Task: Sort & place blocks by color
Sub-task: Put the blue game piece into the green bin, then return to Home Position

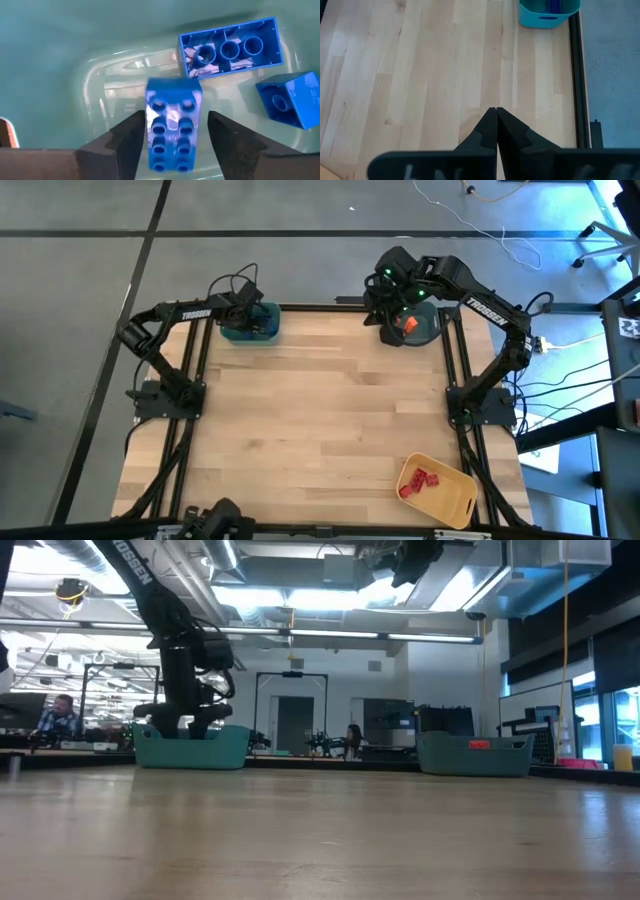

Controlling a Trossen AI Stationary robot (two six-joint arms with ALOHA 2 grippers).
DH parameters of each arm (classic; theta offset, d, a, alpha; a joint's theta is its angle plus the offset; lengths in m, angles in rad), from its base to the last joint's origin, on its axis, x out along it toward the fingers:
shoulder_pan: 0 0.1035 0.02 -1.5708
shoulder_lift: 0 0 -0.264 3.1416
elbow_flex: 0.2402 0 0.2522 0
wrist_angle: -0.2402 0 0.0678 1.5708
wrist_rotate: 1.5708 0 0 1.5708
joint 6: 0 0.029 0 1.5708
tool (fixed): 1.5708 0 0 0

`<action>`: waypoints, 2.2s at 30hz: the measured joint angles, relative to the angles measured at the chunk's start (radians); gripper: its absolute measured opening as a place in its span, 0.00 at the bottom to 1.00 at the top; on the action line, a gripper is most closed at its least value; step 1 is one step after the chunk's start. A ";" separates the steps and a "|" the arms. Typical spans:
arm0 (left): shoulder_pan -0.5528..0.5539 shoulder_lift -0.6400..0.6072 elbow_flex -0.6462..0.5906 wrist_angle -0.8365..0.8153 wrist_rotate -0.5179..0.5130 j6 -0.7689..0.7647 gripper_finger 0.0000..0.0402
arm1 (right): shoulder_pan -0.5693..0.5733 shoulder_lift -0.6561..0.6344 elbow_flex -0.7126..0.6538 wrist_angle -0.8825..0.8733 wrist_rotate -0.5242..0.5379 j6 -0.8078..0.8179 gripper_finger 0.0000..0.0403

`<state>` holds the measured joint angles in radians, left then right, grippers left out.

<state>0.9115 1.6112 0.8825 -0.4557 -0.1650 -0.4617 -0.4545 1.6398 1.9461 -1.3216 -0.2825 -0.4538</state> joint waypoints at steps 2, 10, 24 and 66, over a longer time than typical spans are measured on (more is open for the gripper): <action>0.000 0.000 0.000 0.000 0.006 0.000 0.53 | 0.000 0.000 0.000 0.000 0.000 0.000 0.00; -0.001 -0.059 0.000 -0.002 0.137 0.053 0.54 | 0.000 -0.032 0.000 0.000 0.001 -0.002 0.00; -0.077 -0.589 0.001 -0.003 0.339 0.072 0.55 | 0.000 -0.273 0.001 -0.011 0.052 0.059 0.00; -0.500 -1.579 0.002 -0.279 0.190 0.264 0.00 | 0.000 -1.439 -0.839 0.324 -0.060 0.489 0.00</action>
<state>0.4110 0.0326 0.8845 -0.7345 0.0250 -0.1982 -0.4541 0.2009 1.1070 -0.9971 -0.3428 0.0350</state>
